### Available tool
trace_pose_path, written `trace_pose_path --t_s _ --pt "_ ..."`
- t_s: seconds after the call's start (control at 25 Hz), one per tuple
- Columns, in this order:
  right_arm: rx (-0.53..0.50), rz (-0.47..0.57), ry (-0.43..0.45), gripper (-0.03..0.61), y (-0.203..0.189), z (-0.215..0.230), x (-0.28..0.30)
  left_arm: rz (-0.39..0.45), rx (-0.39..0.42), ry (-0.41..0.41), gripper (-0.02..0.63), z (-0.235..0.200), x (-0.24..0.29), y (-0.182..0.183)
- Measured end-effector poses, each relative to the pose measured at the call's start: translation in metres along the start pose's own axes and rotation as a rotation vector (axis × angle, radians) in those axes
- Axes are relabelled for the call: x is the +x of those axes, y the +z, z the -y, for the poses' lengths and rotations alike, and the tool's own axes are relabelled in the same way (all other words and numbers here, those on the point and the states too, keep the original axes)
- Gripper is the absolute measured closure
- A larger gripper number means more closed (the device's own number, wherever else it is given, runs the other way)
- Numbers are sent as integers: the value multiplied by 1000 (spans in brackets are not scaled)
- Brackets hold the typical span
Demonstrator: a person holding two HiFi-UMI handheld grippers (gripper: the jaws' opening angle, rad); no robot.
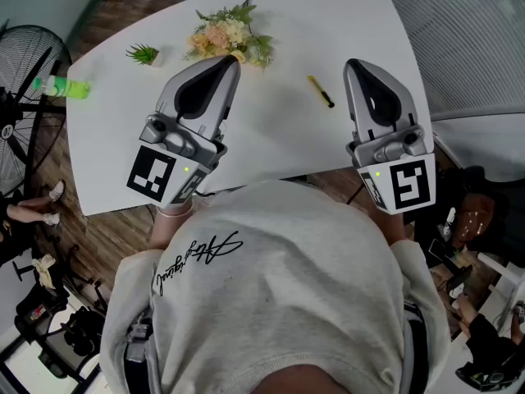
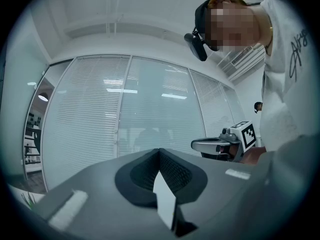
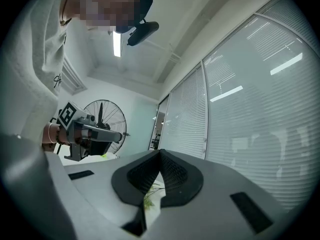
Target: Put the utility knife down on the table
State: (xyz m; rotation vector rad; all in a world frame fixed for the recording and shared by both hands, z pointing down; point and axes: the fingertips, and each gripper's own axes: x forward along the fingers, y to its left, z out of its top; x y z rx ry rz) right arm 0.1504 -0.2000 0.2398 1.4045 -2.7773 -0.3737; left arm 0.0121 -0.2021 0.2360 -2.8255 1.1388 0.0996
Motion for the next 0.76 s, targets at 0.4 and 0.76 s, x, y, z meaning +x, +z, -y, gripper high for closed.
trace_pose_path --t_s 0.4,0.76 --pt "17 -12 -11 575 -5 2 0 -6 1 -6 616 2 2 -2" --pt "11 -11 0 575 -2 0 -2 1 6 -10 615 6 2 2"
